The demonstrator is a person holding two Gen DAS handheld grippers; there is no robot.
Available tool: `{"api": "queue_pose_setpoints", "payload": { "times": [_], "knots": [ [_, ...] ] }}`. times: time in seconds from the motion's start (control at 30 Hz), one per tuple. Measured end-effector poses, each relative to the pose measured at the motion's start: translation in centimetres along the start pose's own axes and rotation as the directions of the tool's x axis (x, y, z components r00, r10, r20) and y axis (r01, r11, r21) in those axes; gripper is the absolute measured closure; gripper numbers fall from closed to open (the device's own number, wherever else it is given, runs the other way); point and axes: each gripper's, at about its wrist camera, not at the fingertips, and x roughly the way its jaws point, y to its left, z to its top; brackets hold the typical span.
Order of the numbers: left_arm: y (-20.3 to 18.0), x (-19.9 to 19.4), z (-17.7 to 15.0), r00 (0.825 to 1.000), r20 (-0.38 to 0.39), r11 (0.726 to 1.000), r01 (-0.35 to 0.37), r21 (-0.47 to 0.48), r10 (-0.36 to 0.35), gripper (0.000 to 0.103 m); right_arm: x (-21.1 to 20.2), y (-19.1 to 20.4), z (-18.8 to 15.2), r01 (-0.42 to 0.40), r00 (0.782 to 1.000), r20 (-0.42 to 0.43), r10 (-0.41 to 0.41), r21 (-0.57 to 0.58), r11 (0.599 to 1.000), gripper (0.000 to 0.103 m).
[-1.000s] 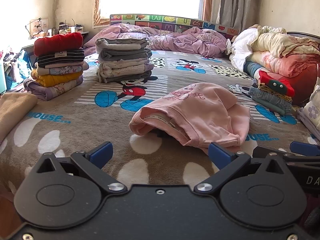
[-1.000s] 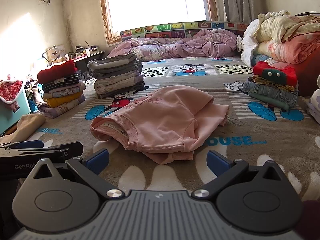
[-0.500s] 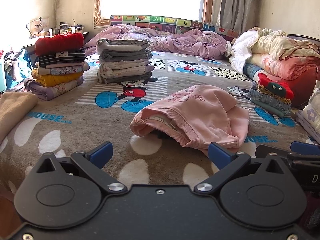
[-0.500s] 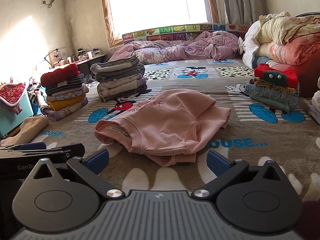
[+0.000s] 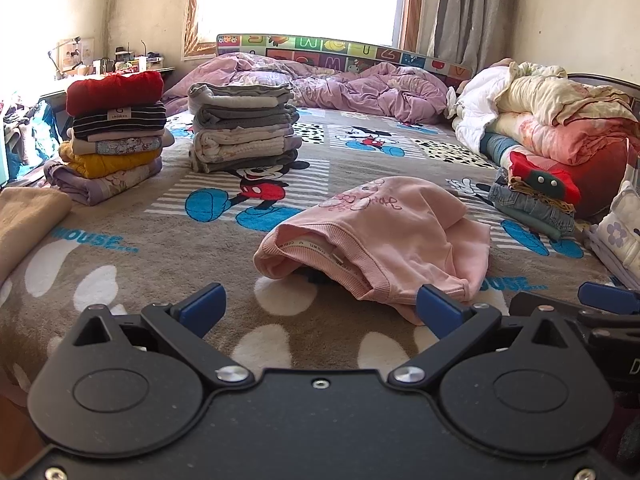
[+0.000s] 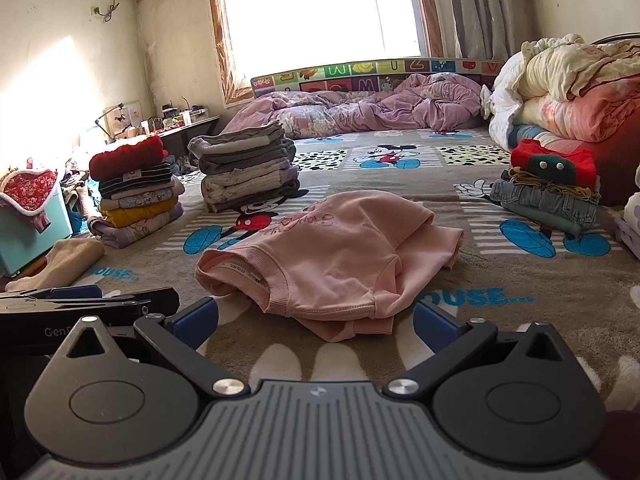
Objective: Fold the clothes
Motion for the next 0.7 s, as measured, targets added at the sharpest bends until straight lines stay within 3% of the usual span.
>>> {"api": "queue_pose_setpoints", "payload": {
  "times": [0.27, 0.53, 0.63, 0.7],
  "knots": [
    [1.0, 1.3, 0.1, 1.000, -0.020, 1.000, -0.016, -0.010, 0.016, 0.000, 0.4, 0.6, -0.3, -0.005, 0.998, 0.054, 0.011, -0.114, 0.994, 0.000],
    [2.5, 5.3, -2.3, 0.996, -0.046, 0.992, 0.070, -0.102, -0.075, 0.000, 2.2, 0.8, -0.8, -0.025, 0.996, 0.080, 0.048, -0.262, 0.965, 0.000],
    [3.6, 7.0, -3.0, 0.994, -0.037, 0.987, 0.096, -0.127, -0.102, 0.000, 4.8, 0.8, -1.7, 0.003, 0.997, 0.068, 0.024, -0.371, 0.929, 0.000],
    [3.9, 8.2, -3.3, 0.997, -0.033, 0.993, 0.063, -0.099, -0.067, 0.000, 6.7, 0.8, -2.4, 0.022, 0.998, 0.063, 0.006, -0.445, 0.895, 0.000]
  ]
}}
